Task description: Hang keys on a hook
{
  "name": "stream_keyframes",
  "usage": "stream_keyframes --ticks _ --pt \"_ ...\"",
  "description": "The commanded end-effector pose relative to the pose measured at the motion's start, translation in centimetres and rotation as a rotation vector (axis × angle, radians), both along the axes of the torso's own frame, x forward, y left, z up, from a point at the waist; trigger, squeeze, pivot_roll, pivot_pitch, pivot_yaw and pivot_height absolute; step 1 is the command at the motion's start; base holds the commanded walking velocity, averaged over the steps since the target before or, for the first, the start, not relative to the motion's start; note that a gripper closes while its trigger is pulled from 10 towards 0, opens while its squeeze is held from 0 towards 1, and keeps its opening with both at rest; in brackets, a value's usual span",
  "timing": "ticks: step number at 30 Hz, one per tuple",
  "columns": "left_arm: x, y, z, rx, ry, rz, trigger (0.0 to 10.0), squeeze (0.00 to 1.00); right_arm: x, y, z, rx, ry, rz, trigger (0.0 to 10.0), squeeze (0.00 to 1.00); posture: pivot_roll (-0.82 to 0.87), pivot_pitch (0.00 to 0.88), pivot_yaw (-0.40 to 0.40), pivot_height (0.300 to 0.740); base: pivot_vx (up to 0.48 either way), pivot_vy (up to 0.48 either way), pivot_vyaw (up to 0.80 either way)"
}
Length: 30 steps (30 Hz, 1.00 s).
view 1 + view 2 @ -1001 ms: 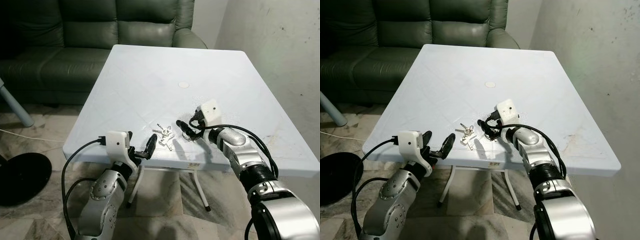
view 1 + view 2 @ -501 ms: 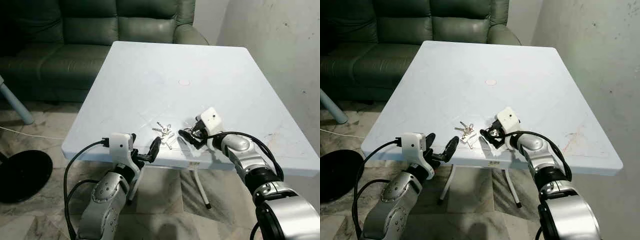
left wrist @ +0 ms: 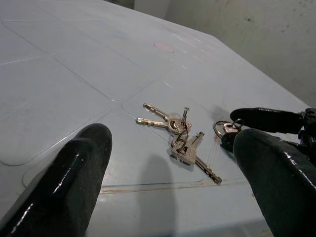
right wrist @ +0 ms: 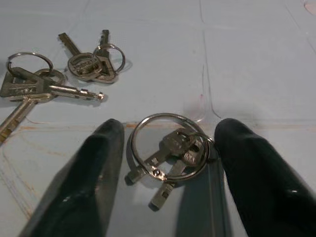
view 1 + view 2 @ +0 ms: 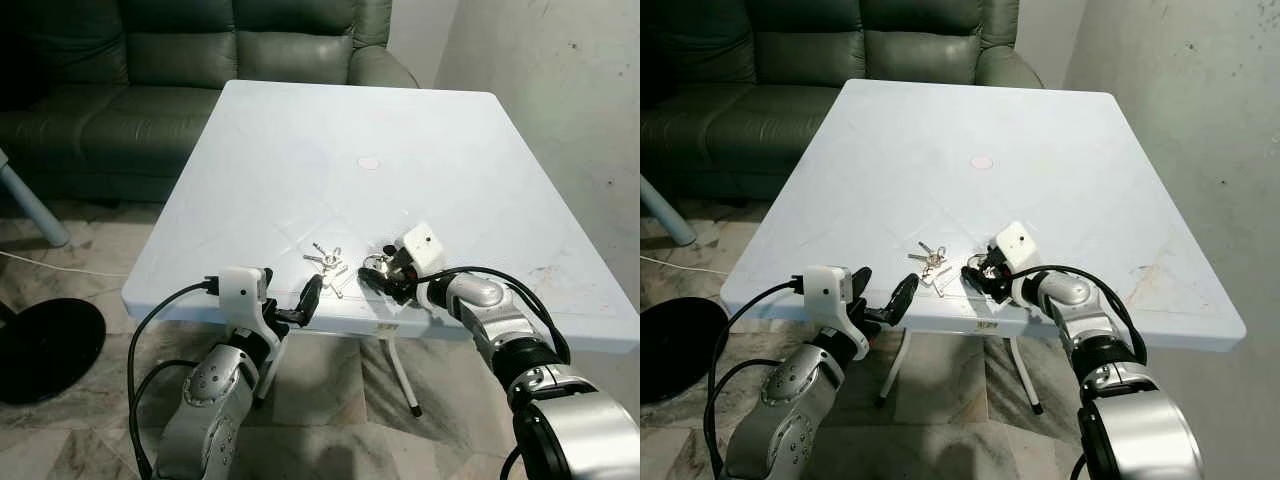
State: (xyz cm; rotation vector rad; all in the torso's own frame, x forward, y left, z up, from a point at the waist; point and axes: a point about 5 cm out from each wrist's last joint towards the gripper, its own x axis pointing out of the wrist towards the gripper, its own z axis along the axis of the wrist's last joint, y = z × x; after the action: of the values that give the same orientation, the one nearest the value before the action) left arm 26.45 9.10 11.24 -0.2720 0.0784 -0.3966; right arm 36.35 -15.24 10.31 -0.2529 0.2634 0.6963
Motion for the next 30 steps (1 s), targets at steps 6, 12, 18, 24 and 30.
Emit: stream_keyframes --ticks 6,12,18,24,30 --pt "-0.17 -0.47 0.48 -0.011 -0.013 -0.006 10.0 0.0 0.42 -0.27 0.69 0.005 -0.019 -0.018 0.0 0.0 0.06 0.08 -0.064 0.732 0.0 0.0 0.0" --pt "-0.14 -0.53 0.49 -0.014 -0.012 -0.006 10.0 0.0 0.47 -0.34 0.75 0.008 -0.02 -0.025 0.0 0.0 0.06 0.08 -0.064 0.732 0.0 0.0 0.0" --pt "-0.1 -0.58 0.53 -0.017 -0.012 -0.005 10.0 0.0 0.54 -0.38 0.8 0.004 -0.02 -0.033 0.0 0.0 0.06 0.08 -0.065 0.732 0.0 0.0 0.0" --pt "-0.04 -0.59 0.56 -0.022 -0.012 0.0 10.0 0.0 0.59 -0.4 0.82 0.001 -0.019 -0.036 0.0 0.0 0.06 0.083 -0.067 0.732 0.0 0.0 0.0" --pt "-0.05 -0.61 0.55 -0.027 -0.011 0.004 10.0 0.0 0.64 -0.41 0.85 -0.013 -0.032 -0.045 0.0 0.0 0.07 0.082 -0.069 0.732 0.0 0.0 0.0"
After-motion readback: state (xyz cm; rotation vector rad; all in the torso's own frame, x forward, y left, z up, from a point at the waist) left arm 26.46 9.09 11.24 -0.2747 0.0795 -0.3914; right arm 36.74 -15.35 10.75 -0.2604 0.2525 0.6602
